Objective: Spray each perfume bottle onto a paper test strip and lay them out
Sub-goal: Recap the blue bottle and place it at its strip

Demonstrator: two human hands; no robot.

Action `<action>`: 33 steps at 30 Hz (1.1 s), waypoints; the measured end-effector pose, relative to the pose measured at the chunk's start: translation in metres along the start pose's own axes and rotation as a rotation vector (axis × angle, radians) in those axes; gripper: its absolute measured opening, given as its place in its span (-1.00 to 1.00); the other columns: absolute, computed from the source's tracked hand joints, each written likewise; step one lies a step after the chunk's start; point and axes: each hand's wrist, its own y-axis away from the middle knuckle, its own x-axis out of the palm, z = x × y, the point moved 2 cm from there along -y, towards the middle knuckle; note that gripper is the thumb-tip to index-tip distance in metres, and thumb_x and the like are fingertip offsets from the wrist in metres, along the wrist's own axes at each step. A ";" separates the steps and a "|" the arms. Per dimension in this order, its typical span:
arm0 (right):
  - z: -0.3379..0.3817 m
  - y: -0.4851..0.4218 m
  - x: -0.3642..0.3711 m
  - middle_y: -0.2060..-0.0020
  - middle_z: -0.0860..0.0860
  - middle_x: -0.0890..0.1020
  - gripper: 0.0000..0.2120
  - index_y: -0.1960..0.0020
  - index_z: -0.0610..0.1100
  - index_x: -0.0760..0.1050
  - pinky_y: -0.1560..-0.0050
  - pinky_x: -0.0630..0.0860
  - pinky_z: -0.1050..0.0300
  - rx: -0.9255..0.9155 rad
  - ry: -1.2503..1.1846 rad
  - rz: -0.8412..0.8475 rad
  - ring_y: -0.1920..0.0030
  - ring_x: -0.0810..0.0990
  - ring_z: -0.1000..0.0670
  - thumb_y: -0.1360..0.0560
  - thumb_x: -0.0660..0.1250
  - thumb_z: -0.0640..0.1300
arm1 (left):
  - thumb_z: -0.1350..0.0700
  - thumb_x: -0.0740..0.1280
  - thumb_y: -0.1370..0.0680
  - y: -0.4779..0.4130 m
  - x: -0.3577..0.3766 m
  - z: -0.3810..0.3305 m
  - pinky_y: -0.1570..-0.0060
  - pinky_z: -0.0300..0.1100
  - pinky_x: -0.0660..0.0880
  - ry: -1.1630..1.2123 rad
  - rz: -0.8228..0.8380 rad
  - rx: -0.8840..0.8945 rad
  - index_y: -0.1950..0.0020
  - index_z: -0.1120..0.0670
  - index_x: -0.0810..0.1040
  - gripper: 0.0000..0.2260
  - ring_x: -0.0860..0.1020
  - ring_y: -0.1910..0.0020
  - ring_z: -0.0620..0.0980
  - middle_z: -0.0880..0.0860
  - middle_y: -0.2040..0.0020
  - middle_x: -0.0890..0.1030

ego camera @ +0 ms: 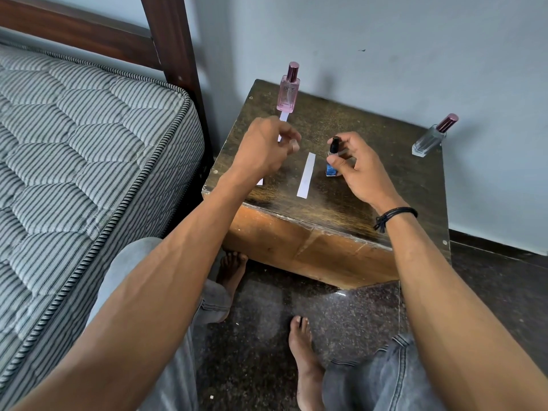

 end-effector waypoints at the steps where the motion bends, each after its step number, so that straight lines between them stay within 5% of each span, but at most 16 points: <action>1: 0.000 0.000 0.000 -0.03 0.18 0.60 -0.79 -0.23 0.03 0.47 -0.24 0.58 -0.13 -0.001 -0.012 0.004 -0.10 0.61 0.06 -0.63 0.37 -0.14 | 0.09 0.43 -0.54 0.000 0.000 -0.002 0.00 -0.27 0.42 0.045 -0.011 -0.003 -0.03 -0.01 0.69 -0.91 0.53 0.03 -0.17 -0.11 0.05 0.64; 11: 0.001 -0.002 -0.002 -0.07 0.11 0.65 -0.74 -0.12 0.12 0.48 -0.27 0.55 -0.23 0.020 -0.040 0.055 -0.15 0.65 0.03 -0.57 0.46 -0.16 | 0.09 0.41 -0.57 0.006 0.010 -0.014 -0.06 -0.22 0.58 0.298 -0.049 0.062 -0.12 -0.03 0.68 -0.85 0.64 0.06 -0.24 -0.13 0.05 0.69; 22: 0.004 -0.001 -0.001 0.00 0.15 0.67 -0.75 -0.17 -0.05 0.59 -0.21 0.55 0.03 0.057 -0.016 0.064 -0.06 0.65 0.16 -0.52 0.51 -0.17 | 0.16 0.41 -0.54 0.008 0.023 -0.038 -0.08 -0.21 0.59 0.329 -0.022 0.162 -0.21 0.01 0.64 -0.75 0.63 0.04 -0.21 -0.09 0.02 0.66; 33: 0.008 -0.001 -0.003 0.08 0.24 0.68 -0.72 -0.14 0.12 0.58 -0.06 0.49 0.26 0.056 -0.029 0.102 0.08 0.62 0.37 -0.52 0.51 -0.16 | 0.21 0.40 -0.55 0.010 0.027 -0.044 0.03 -0.41 0.51 0.274 0.034 0.205 -0.14 0.04 0.68 -0.80 0.63 0.04 -0.16 -0.04 0.00 0.66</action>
